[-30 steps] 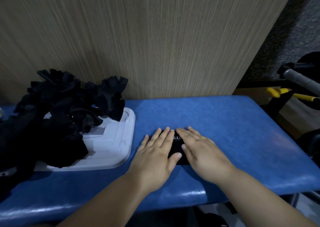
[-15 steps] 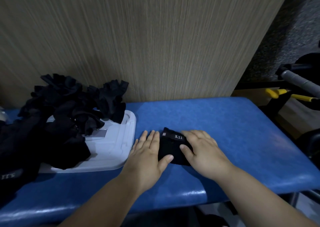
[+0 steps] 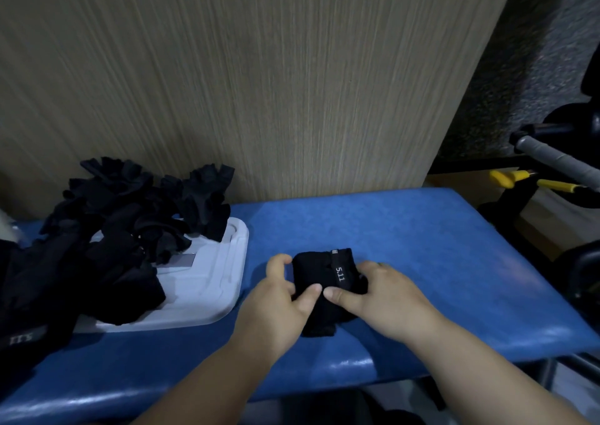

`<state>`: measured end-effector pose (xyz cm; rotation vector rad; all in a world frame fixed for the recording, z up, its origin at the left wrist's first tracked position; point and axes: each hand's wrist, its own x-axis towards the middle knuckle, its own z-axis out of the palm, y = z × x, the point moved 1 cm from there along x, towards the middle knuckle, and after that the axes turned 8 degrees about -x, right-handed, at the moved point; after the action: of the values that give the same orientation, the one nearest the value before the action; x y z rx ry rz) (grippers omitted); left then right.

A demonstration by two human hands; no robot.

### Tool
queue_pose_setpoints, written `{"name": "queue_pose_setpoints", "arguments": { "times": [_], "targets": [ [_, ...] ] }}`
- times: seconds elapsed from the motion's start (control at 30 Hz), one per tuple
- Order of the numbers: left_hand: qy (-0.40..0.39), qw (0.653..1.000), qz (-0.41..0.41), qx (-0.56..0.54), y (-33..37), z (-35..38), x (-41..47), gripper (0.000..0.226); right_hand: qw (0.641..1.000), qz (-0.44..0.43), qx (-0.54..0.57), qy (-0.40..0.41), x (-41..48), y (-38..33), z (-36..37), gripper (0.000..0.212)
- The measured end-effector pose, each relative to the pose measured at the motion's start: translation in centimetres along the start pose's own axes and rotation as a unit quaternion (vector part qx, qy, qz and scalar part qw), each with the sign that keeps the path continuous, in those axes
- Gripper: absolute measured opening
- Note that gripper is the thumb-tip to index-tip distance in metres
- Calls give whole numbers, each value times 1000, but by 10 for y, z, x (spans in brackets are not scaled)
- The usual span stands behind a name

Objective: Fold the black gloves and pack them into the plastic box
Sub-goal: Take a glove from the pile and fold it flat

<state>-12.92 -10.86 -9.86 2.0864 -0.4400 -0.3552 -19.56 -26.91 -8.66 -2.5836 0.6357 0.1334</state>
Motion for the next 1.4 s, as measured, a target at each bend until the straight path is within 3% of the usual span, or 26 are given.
{"name": "queue_pose_setpoints", "arguments": {
  "times": [0.13, 0.23, 0.3, 0.37, 0.5, 0.67, 0.8, 0.93, 1.07, 1.3, 1.4],
  "targets": [
    [9, 985, -38, -168, 11, 10, 9, 63, 989, -1, 145, -28, 5, 12, -8, 45],
    [-3, 957, -49, -286, 24, 23, 16, 62, 957, 9, 288, -26, 9, 24, -15, 53],
    [-9, 944, -44, -328, 36, 34, 21, 59, 927, 23, 374, -10, 11, 32, -23, 56],
    [-14, 933, -43, -356, 47, 47, 28, 57, 896, 33, 442, -9, 13, 39, -31, 44],
    [-36, 935, -38, -351, 63, 77, 44, 64, 861, 62, 502, 46, 19, 62, -42, 37],
    [-56, 937, -52, -342, 79, 112, 61, 68, 876, 96, 449, 148, 25, 91, -49, 50],
    [-68, 938, -70, -332, 86, 136, 72, 67, 891, 122, 388, 202, 30, 108, -52, 48],
    [-68, 959, -54, -270, 89, 152, 73, 66, 904, 140, 349, 202, 30, 120, -55, 49],
    [-40, 988, 14, -145, 85, 150, 71, 64, 930, 133, 281, 195, 32, 120, -49, 53],
    [-26, 998, 56, -22, 85, 139, 64, 64, 960, 139, 137, 202, 32, 111, -41, 59],
    [-37, 998, 45, -33, 83, 138, 67, 65, 963, 134, 131, 196, 32, 109, -39, 55]
  ]
}}
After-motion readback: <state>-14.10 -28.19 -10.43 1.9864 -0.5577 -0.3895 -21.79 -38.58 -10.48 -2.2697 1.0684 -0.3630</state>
